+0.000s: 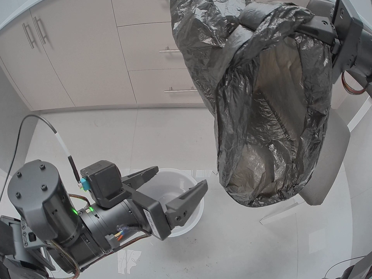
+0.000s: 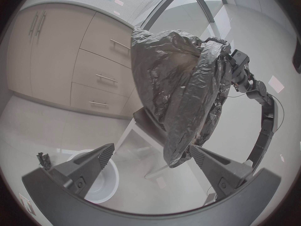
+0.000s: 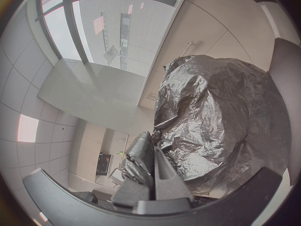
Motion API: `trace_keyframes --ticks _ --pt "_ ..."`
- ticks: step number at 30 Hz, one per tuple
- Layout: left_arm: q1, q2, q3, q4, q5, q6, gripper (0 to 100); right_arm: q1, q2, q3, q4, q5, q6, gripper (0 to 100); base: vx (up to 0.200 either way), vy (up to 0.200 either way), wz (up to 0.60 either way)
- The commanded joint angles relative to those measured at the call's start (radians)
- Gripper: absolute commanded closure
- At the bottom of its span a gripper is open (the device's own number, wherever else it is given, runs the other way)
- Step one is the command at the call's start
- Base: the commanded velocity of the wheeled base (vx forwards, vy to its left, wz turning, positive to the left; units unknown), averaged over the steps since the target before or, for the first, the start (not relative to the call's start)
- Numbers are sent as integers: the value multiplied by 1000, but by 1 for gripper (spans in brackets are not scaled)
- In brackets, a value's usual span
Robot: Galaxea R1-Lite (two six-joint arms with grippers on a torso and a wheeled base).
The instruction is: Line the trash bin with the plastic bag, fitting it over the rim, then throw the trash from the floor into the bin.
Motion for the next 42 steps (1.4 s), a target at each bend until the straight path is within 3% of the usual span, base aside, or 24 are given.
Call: trace_keyframes --ticks 1,12,19,36,42 --pt "-37 107 26 -90 1 -9 0 40 73 -89 35 -19 -20 100 0 0 0" --pt "-59 225 -25 -123 2 -10 0 72 127 -164 37 -72 -20 100 0 0 0" --pt "-59 320 -92 -237 5 -6 0 86 116 -164 44 -74 -20 100 0 0 0" --pt "-45 407 -123 -268 13 -1 0 101 87 -159 46 -74 -20 100 0 0 0" --pt "-34 466 -138 -337 70 4 0 103 79 -158 46 -76 -22 100 0 0 0"
